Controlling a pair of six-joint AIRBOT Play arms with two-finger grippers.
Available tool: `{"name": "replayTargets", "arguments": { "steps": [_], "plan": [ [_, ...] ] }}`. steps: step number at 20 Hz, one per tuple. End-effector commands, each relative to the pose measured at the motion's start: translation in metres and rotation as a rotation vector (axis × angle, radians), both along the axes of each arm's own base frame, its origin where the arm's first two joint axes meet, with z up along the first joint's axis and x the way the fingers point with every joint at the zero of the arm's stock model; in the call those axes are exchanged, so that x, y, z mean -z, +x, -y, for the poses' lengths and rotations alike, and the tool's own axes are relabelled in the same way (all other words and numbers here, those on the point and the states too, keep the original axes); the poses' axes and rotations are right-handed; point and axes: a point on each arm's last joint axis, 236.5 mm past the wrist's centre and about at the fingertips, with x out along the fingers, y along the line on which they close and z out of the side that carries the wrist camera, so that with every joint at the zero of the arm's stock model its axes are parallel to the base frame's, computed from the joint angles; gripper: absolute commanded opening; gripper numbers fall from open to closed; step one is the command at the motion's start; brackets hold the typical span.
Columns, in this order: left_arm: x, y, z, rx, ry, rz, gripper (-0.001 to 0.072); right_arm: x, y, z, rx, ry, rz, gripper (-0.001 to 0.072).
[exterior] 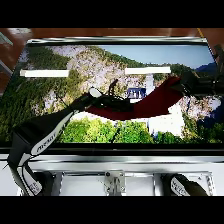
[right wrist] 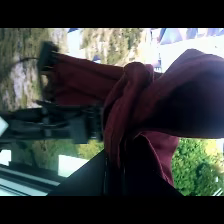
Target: Fold the shirts.
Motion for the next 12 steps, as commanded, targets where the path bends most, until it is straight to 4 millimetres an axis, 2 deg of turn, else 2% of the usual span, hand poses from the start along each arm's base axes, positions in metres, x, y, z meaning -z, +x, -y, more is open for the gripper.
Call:
{"name": "replayTargets", "arguments": {
  "steps": [1, 3, 4, 6, 7, 9, 10, 12],
  "plan": [
    [-0.002, -0.017, 0.051, -0.072, -0.135, -0.073, 0.0041, -0.011, -0.017, -0.005, 0.011, 0.014, -0.019, 0.0063],
    [-0.008, -0.011, 0.044, -0.061, -0.180, -0.084, 0.0041, -0.005, -0.014, 0.003, 0.031, -0.019, -0.023, 0.0064],
    [-0.012, -0.002, 0.033, -0.051, -0.194, -0.080, 0.0039, -0.003, -0.011, 0.007, 0.048, -0.025, -0.025, 0.0064],
    [-0.023, 0.028, -0.006, -0.056, -0.191, -0.034, 0.0037, -0.001, -0.003, 0.002, 0.059, -0.012, -0.022, 0.0063],
    [-0.029, 0.045, -0.033, -0.064, -0.154, 0.009, 0.0037, 0.001, 0.003, -0.008, 0.041, -0.009, -0.014, 0.0064],
    [-0.047, 0.074, -0.106, -0.072, -0.006, 0.122, 0.0037, 0.008, 0.017, -0.041, -0.014, -0.002, 0.007, 0.0064],
    [-0.059, 0.085, -0.147, -0.081, 0.080, 0.182, 0.0036, 0.015, 0.025, -0.062, -0.047, 0.003, 0.016, 0.0064],
    [-0.095, 0.103, -0.235, -0.145, 0.244, 0.296, 0.0037, 0.033, 0.039, -0.116, -0.118, 0.025, 0.031, 0.0064]
  ]
}}
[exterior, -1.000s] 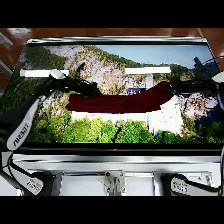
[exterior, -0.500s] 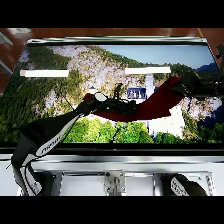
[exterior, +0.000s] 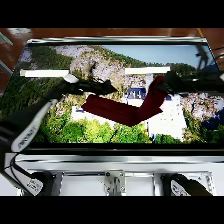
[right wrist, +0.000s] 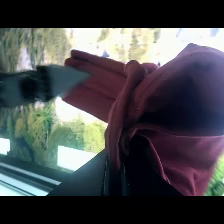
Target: Fold the shirts.
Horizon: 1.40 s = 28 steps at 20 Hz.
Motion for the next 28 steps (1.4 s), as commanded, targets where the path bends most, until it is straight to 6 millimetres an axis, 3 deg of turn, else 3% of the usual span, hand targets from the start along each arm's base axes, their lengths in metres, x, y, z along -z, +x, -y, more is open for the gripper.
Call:
{"name": "replayTargets", "arguments": {
  "steps": [1, 3, 5, 7, 8, 9, 10, 11, 12, 16, 18, 19, 23, 24, 26, 28],
  "plan": [
    [-0.048, 0.023, -0.154, -0.121, 0.306, 0.162, 0.0038, 0.024, 0.024, -0.088, -0.086, 0.057, 0.041, 0.0064],
    [-0.103, 0.023, -0.224, -0.248, 0.340, 0.251, 0.0039, 0.047, 0.032, -0.156, -0.123, 0.116, 0.052, 0.0064],
    [-0.153, 0.013, -0.279, -0.370, 0.354, 0.328, 0.0039, 0.081, 0.036, -0.211, -0.114, 0.153, 0.045, 0.0064],
    [-0.187, -0.005, -0.314, -0.449, 0.373, 0.380, 0.0039, 0.124, 0.034, -0.258, -0.064, 0.227, -0.035, 0.0064],
    [-0.196, -0.013, -0.324, -0.467, 0.383, 0.395, 0.0040, 0.146, 0.033, -0.275, -0.019, 0.264, -0.084, 0.0106],
    [-0.202, -0.021, -0.331, -0.470, 0.392, 0.397, 0.0039, 0.164, 0.035, -0.287, 0.041, 0.304, -0.129, 0.0298],
    [-0.202, -0.028, -0.332, -0.458, 0.400, 0.392, 0.0039, 0.175, 0.034, -0.295, 0.077, 0.336, -0.166, 0.0564],
    [-0.199, -0.034, -0.330, -0.424, 0.412, 0.388, 0.0040, 0.180, 0.033, -0.298, 0.077, 0.347, -0.174, 0.0656],
    [-0.194, -0.037, -0.326, -0.395, 0.417, 0.378, 0.0040, 0.179, 0.033, -0.297, 0.054, 0.343, -0.168, 0.0656],
    [-0.166, -0.040, -0.314, -0.359, 0.405, 0.320, 0.0040, 0.146, 0.026, -0.266, -0.082, 0.314, -0.165, 0.0654],
    [-0.151, -0.041, -0.309, -0.344, 0.400, 0.289, 0.0040, 0.138, 0.019, -0.225, -0.183, 0.193, -0.150, 0.0654],
    [-0.146, -0.042, -0.309, -0.341, 0.399, 0.275, 0.0040, 0.140, 0.017, -0.192, -0.203, 0.101, -0.164, 0.0654],
    [-0.141, -0.044, -0.308, -0.338, 0.397, 0.262, 0.0040, 0.165, 0.001, -0.025, -0.103, -0.251, -0.375, 0.0662],
    [-0.141, -0.044, -0.308, -0.337, 0.397, 0.262, 0.0040, 0.174, -0.008, 0.004, -0.069, -0.285, -0.447, 0.0662],
    [-0.141, -0.045, -0.307, -0.339, 0.392, 0.253, 0.0040, 0.197, -0.021, 0.019, -0.017, -0.248, -0.519, 0.0663],
    [-0.140, -0.046, -0.306, -0.338, 0.387, 0.242, 0.0040, 0.225, -0.025, 0.005, 0.032, -0.177, -0.514, 0.0662]
  ]
}}
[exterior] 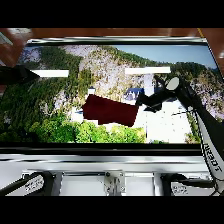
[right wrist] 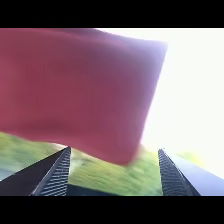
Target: Fold the shirts.
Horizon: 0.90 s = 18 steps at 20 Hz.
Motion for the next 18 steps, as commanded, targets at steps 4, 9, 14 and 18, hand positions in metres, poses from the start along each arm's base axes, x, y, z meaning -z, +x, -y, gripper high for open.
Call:
{"name": "replayTargets", "arguments": {
  "steps": [4, 9, 14, 18],
  "plan": [
    [-0.001, -0.005, 0.012, 0.013, -0.046, -0.030, 0.0040, 0.058, -0.003, -0.011, 0.166, 0.158, -0.040, 0.0662],
    [-0.007, -0.010, 0.070, 0.136, -0.059, -0.007, 0.0040, 0.064, 0.028, -0.041, 0.279, 0.357, -0.034, 0.0657],
    [-0.016, -0.005, 0.115, 0.189, -0.065, 0.064, 0.0040, 0.064, 0.036, -0.046, 0.227, 0.371, -0.028, 0.0074],
    [-0.016, -0.007, 0.122, 0.191, -0.081, 0.050, 0.0040, 0.004, 0.085, -0.027, 0.075, 0.366, 0.245, 0.0063]
  ]
}}
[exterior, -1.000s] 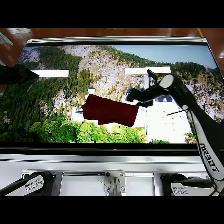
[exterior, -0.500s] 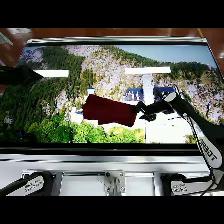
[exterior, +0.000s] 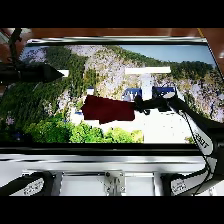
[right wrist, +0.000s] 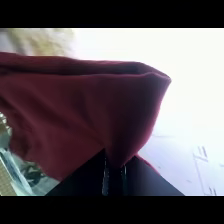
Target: Fold the shirts.
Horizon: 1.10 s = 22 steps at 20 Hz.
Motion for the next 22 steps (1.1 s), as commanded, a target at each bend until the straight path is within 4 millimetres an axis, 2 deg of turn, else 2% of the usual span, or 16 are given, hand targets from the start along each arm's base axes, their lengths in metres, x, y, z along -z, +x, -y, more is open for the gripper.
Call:
{"name": "replayTargets", "arguments": {
  "steps": [1, 3, 4, 5, 7, 9, 11, 13, 14, 15, 17, 19, 22],
  "plan": [
    [-0.002, 0.001, 0.008, -0.003, -0.014, -0.001, 0.0040, -0.060, 0.047, 0.028, -0.033, -0.028, 0.243, 0.0063],
    [-0.002, 0.001, 0.008, -0.013, -0.024, -0.013, 0.0040, -0.106, 0.079, 0.080, 0.063, -0.065, 0.349, 0.0063],
    [-0.002, 0.000, 0.009, -0.016, -0.028, -0.020, 0.0040, -0.126, 0.090, 0.118, 0.131, -0.102, 0.384, 0.0063],
    [-0.001, -0.001, 0.009, -0.015, -0.030, -0.030, 0.0040, -0.141, 0.093, 0.160, 0.203, -0.140, 0.392, 0.0063],
    [0.001, -0.004, 0.011, -0.008, -0.032, -0.044, 0.0040, -0.155, 0.079, 0.240, 0.308, -0.224, 0.368, 0.0063],
    [0.001, -0.006, 0.016, 0.004, -0.032, -0.044, 0.0040, -0.152, 0.037, 0.322, 0.405, -0.330, 0.279, 0.0063],
    [0.001, -0.009, 0.022, 0.021, -0.031, -0.045, 0.0040, -0.135, -0.024, 0.388, 0.478, -0.431, 0.110, 0.0063],
    [0.001, -0.013, 0.031, 0.041, -0.033, -0.048, 0.0040, -0.107, -0.101, 0.431, 0.518, -0.491, -0.137, 0.0063],
    [0.001, -0.015, 0.036, 0.050, -0.035, -0.052, 0.0040, -0.095, -0.135, 0.441, 0.529, -0.492, -0.237, 0.0063],
    [0.001, -0.018, 0.041, 0.061, -0.035, -0.052, 0.0040, -0.081, -0.165, 0.443, 0.540, -0.460, -0.324, 0.0063],
    [0.001, -0.022, 0.051, 0.086, -0.034, -0.053, 0.0040, -0.049, -0.207, 0.429, 0.566, -0.373, -0.445, 0.0063],
    [0.001, -0.026, 0.057, 0.103, -0.033, -0.053, 0.0040, -0.019, -0.234, 0.409, 0.603, -0.323, -0.508, 0.0063],
    [0.002, -0.027, 0.059, 0.107, -0.030, -0.053, 0.0040, 0.012, -0.261, 0.380, 0.658, -0.296, -0.565, 0.0063]
  ]
}}
